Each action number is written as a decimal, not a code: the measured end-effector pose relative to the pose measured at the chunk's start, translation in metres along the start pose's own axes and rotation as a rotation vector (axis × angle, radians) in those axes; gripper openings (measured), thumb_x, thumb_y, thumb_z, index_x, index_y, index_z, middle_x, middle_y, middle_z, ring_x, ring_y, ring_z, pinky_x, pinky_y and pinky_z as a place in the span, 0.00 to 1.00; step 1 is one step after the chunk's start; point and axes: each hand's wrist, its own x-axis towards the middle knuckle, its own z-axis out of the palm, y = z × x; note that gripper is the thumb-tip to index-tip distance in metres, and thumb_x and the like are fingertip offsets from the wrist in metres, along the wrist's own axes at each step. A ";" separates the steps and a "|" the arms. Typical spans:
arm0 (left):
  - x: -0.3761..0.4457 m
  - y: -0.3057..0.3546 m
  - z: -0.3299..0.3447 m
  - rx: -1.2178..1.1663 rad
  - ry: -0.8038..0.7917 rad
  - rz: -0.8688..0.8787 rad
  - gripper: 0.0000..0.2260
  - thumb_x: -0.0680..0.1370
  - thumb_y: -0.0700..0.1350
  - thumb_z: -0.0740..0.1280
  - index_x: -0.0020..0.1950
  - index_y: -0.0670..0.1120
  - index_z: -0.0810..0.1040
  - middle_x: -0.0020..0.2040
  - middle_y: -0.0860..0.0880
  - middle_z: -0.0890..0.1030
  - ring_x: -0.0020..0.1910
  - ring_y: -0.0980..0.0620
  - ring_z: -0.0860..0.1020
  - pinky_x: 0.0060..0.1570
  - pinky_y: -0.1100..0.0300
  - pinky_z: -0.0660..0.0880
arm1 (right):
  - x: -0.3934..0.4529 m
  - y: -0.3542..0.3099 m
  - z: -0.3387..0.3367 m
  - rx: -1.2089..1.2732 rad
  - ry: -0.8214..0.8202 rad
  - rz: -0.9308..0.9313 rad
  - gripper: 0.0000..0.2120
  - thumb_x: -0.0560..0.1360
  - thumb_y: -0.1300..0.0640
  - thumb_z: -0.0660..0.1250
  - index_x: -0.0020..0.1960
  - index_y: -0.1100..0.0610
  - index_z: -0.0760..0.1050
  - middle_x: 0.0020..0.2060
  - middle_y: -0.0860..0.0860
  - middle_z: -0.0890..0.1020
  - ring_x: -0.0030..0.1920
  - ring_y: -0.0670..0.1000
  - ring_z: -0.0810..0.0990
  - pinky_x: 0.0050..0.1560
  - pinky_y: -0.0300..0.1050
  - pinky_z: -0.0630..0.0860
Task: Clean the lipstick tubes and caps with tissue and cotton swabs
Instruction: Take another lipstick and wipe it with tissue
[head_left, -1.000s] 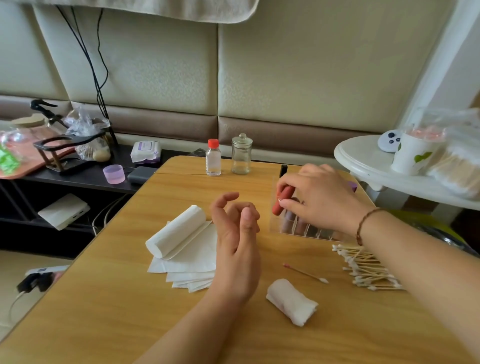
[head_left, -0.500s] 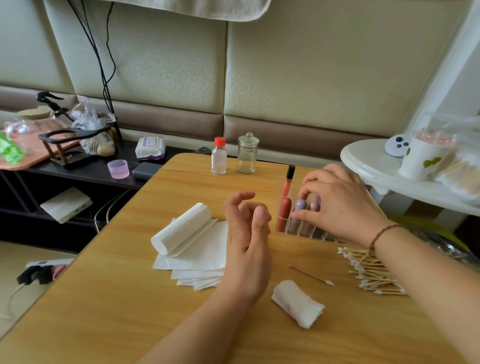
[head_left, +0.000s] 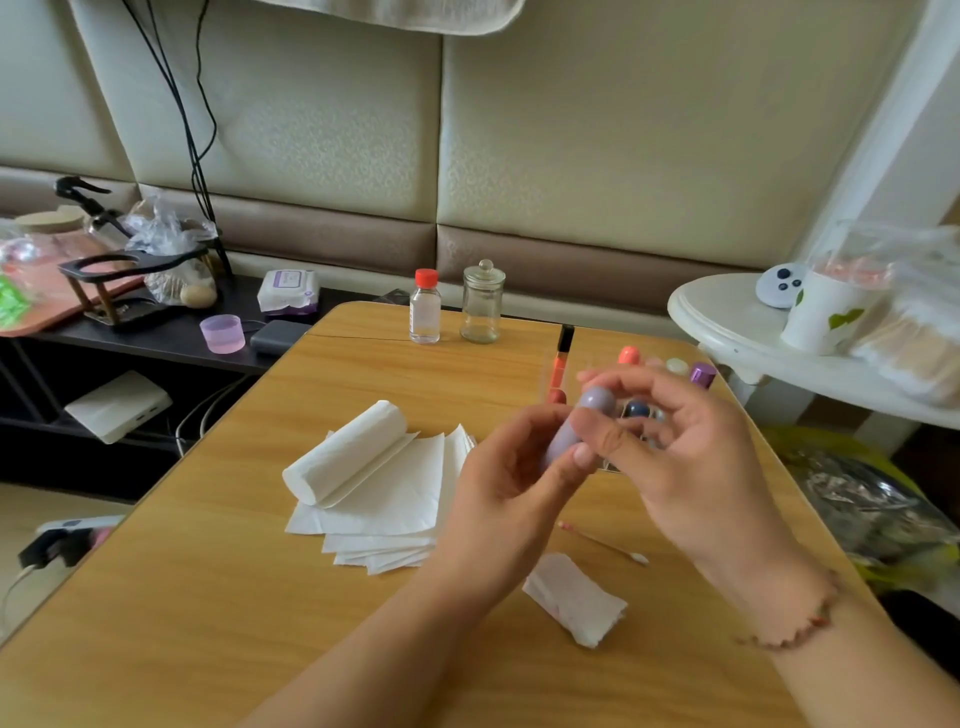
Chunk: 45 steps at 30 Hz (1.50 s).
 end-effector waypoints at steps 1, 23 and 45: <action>-0.001 0.000 0.001 0.022 -0.023 0.005 0.13 0.79 0.48 0.68 0.59 0.43 0.78 0.47 0.49 0.83 0.46 0.52 0.81 0.45 0.60 0.77 | -0.005 0.005 0.002 0.071 0.018 0.042 0.16 0.65 0.43 0.74 0.49 0.49 0.83 0.48 0.51 0.85 0.46 0.51 0.85 0.43 0.46 0.83; -0.010 0.002 0.001 0.213 -0.124 -0.072 0.13 0.80 0.56 0.63 0.61 0.52 0.70 0.36 0.62 0.76 0.35 0.62 0.72 0.40 0.66 0.70 | -0.015 0.021 0.002 0.412 0.102 0.257 0.15 0.68 0.48 0.73 0.50 0.56 0.83 0.49 0.53 0.87 0.52 0.56 0.84 0.50 0.51 0.79; 0.004 -0.001 -0.007 -0.655 -0.118 -0.388 0.21 0.72 0.41 0.70 0.63 0.40 0.70 0.49 0.43 0.80 0.41 0.50 0.77 0.38 0.61 0.68 | -0.020 0.040 -0.010 -0.917 -0.168 0.293 0.11 0.76 0.44 0.70 0.58 0.37 0.78 0.54 0.40 0.83 0.55 0.50 0.81 0.50 0.47 0.78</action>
